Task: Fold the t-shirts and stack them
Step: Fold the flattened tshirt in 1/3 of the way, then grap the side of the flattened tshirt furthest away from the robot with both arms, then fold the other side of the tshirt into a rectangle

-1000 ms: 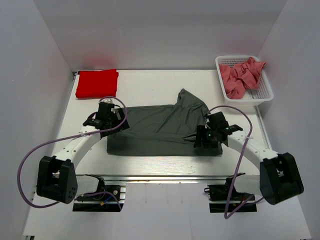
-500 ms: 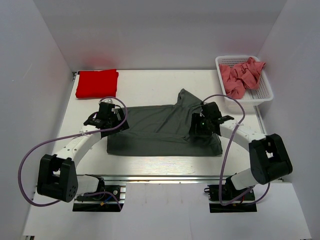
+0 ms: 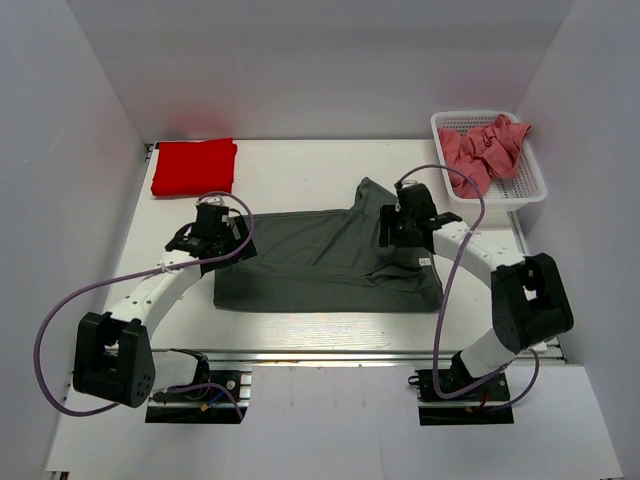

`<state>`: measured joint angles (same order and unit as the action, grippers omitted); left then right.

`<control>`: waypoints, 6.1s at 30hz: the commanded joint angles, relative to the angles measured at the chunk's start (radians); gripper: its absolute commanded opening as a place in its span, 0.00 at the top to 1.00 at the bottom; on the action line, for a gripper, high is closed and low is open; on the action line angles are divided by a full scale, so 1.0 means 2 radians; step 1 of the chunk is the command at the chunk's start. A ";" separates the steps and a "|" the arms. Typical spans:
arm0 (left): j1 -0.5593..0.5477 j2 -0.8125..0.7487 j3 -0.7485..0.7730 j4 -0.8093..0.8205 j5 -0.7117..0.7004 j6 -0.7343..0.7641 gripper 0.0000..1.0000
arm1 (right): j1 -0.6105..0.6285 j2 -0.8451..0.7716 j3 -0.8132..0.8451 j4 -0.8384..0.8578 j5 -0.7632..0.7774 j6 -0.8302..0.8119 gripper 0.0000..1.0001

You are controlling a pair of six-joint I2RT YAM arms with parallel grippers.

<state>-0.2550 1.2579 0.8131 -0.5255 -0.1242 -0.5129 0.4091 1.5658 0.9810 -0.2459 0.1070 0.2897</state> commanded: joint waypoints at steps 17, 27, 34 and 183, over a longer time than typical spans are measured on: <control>0.002 -0.012 -0.005 0.010 0.022 0.003 0.00 | 0.012 -0.015 -0.037 -0.024 -0.105 -0.012 0.59; 0.002 -0.012 -0.009 0.015 0.022 0.003 0.00 | 0.016 -0.024 -0.027 -0.024 -0.102 -0.017 1.00; 0.002 -0.012 -0.009 0.015 0.022 0.003 0.00 | 0.022 0.018 0.029 -0.039 -0.077 -0.070 1.00; 0.065 0.038 -0.115 0.157 0.117 -0.010 0.00 | -0.020 -0.068 -0.096 0.075 0.013 0.141 0.38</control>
<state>-0.1219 1.3556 0.6033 -0.1864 0.1326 -0.5396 0.3733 1.4166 0.7467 -0.1436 0.1524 0.5495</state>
